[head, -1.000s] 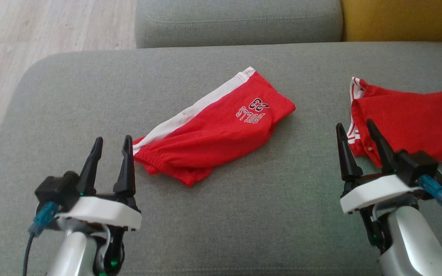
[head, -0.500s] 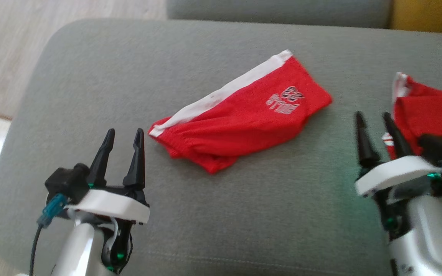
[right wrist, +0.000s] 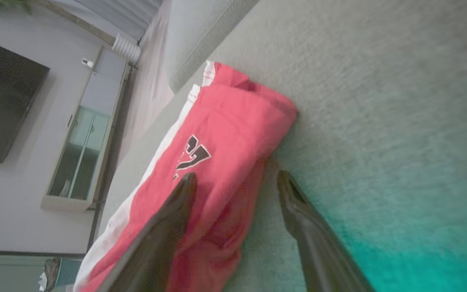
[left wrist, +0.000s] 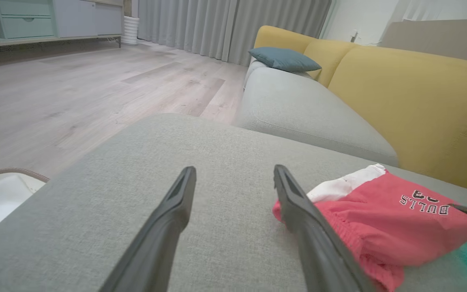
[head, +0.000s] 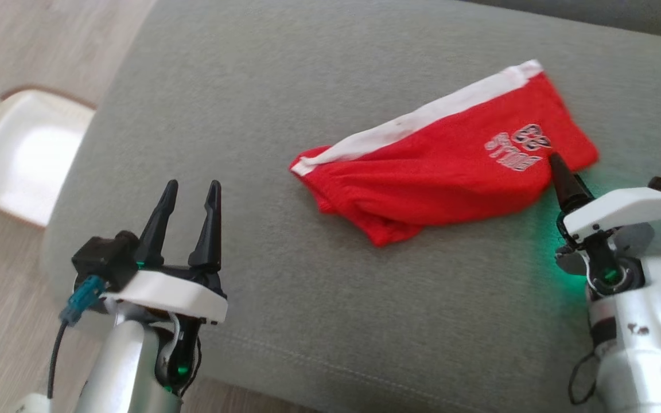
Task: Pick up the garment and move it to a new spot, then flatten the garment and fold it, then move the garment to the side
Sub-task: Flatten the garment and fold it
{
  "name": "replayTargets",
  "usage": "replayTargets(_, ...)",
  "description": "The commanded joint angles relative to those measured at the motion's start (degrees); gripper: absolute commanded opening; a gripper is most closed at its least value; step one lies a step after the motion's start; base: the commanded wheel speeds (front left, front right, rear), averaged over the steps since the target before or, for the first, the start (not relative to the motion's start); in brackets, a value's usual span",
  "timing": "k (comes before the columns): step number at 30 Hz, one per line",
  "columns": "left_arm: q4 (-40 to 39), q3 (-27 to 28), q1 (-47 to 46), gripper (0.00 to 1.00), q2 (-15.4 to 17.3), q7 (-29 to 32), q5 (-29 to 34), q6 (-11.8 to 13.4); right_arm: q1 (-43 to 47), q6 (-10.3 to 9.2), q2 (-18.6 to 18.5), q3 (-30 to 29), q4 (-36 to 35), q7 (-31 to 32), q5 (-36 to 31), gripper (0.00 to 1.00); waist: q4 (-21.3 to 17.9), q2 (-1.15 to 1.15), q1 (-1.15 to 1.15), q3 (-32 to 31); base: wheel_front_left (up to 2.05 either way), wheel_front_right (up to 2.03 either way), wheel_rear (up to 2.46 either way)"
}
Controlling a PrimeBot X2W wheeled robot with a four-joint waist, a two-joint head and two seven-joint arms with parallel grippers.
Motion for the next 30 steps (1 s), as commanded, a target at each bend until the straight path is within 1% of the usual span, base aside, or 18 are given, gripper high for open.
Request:
replayTargets(1,-1.6,2.5,-2.2,1.0,0.3,-0.5,0.2,-0.2,-2.8,-0.04,0.2,0.3,-0.1,0.5,-1.5,1.0,1.9,0.0,0.0,1.2,0.0,0.0,0.0)
replayTargets(6,-1.8,1.4,-2.7,1.0,0.3,-0.5,-1.3,-0.2,-8.4,-0.04,0.2,-6.0,8.9,2.5,-9.0,1.0,4.7,0.0,0.0,2.6,0.0,0.0,0.0)
replayTargets(13,-2.2,0.6,-4.1,1.0,0.3,-0.5,-3.2,0.5,-15.7,-0.04,0.2,-12.4,16.1,4.2,-18.6,1.0,7.4,0.0,0.0,5.0,0.0,0.0,0.0)
replayTargets(14,-2.2,0.6,-4.3,1.0,0.3,-0.5,-3.4,0.6,-16.4,-0.04,0.2,-13.0,16.8,4.2,-19.6,0.64,7.5,0.0,0.0,5.2,0.0,0.0,0.0)
replayTargets(15,-2.2,0.6,-4.4,1.0,0.3,-0.5,-3.5,0.7,-17.2,-0.04,0.2,-13.6,17.3,4.1,-20.6,0.0,7.7,0.0,0.0,5.3,0.0,0.0,0.0)
replayTargets(18,-2.3,0.6,-4.6,1.0,0.3,-0.5,-3.8,1.0,-19.1,-0.04,0.2,-14.5,18.1,2.6,-22.0,0.0,7.6,0.0,0.0,5.5,0.0,0.0,0.0)
replayTargets(22,-2.0,0.6,-4.7,1.0,0.3,-0.5,-3.9,1.2,-20.8,-0.04,0.2,-13.5,18.9,-0.8,-20.4,0.0,6.3,0.0,0.0,5.2,0.0,0.0,0.0)
replayTargets(25,-1.8,0.7,-4.7,1.0,0.3,-0.5,-3.7,1.2,-21.0,-0.04,0.2,-11.7,19.0,-3.5,-17.0,0.0,4.6,0.0,0.0,4.5,0.0,0.0,0.0)
replayTargets(26,-1.8,0.7,-4.7,1.0,0.3,-0.5,-3.7,1.2,-21.0,-0.04,0.2,-11.7,19.0,-3.5,-17.0,0.0,4.6,0.0,0.0,4.5,0.0,0.0,0.0)
replayTargets(30,-1.7,1.1,-4.4,1.0,0.3,-0.5,-3.0,1.1,-19.9,-0.04,0.2,-7.6,18.2,-6.3,-10.1,0.0,1.6,0.0,0.0,2.9,0.0,0.0,0.0)
